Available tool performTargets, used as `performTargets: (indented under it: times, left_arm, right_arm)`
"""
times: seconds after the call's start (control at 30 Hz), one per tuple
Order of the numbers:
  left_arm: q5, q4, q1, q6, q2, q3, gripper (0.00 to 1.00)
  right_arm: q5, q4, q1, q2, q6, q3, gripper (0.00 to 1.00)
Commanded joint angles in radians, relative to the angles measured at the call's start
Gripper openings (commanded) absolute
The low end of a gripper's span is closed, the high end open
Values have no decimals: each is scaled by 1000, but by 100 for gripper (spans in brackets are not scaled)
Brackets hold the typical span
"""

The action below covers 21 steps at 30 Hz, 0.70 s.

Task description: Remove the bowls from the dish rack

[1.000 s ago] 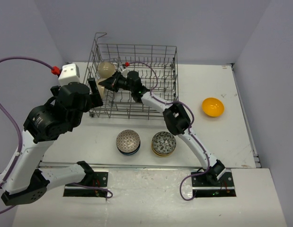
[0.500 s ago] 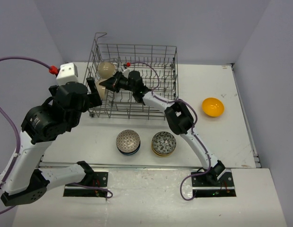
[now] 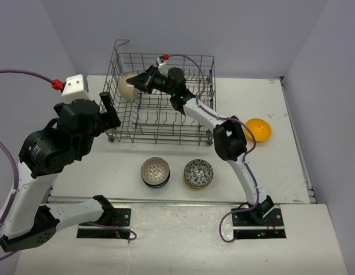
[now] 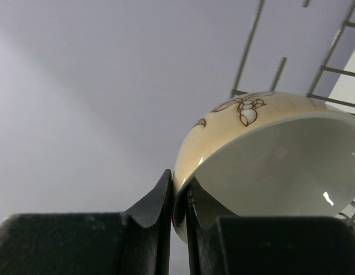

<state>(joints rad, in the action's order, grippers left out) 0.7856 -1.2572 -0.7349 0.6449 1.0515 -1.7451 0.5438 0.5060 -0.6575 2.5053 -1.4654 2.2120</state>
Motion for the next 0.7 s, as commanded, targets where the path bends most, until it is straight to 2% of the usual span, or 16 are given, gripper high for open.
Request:
performTargets:
  times: [0.0,0.03,0.07,0.13,0.17,0.2,0.23,0.33,0.4,0.43,0.47,0.5,0.53,0.57,0.6,0.67]
  left_arm:
    - [21,-5,5,18,-5,-39,100]
    - [23,-7,5,19,-2,-34,100]
    - [21,-7,5,19,-2,-30,100]
    - [21,8,5,21,-1,-7,100]
    - [17,18,5,19,-2,2,100]
    - [17,28,3,16,-7,13,100]
    - [9,51,5,13,-8,28,100]
    - [-8,99,5,-2,-10,55,100]
    - [-13,129,3,-19,-7,65,100]
    - [-20,136,5,-25,-4,68,100]
    - [-25,142,5,-43,1,67,100]
    - [-31,148,5,-51,16,67,100]
    - [-45,165,5,-77,24,61,100]
    - [-54,176,5,-77,30,61,100]
    - [-62,188,3,-103,48,56,100]
    - [-89,212,5,-132,68,47,100]
  right_arm:
    - [51,39,22,-200,58,69,0]
    - [67,5,33,-250,83,78,0]
    - [73,-123,38,-279,118,89,0]
    - [52,-290,56,-386,284,112,0]
    - [26,-483,64,-429,403,118,0]
    - [-13,-606,85,-469,459,132,0]
    - [-98,-799,97,-552,564,132,0]
    - [-267,-1073,172,-728,725,72,0]
    - [-272,-1118,246,-824,805,-51,0]
    - [-292,-1161,269,-859,847,-60,0]
    - [-371,-1298,286,-897,929,-58,0]
    - [-422,-1378,320,-904,968,-34,0]
    - [-537,-1547,335,-890,1037,-16,0]
    - [-538,-1627,352,-873,1072,4,0]
    - [-638,-1702,381,-858,1103,15,0]
    - [-708,-1847,412,-821,1161,-17,0]
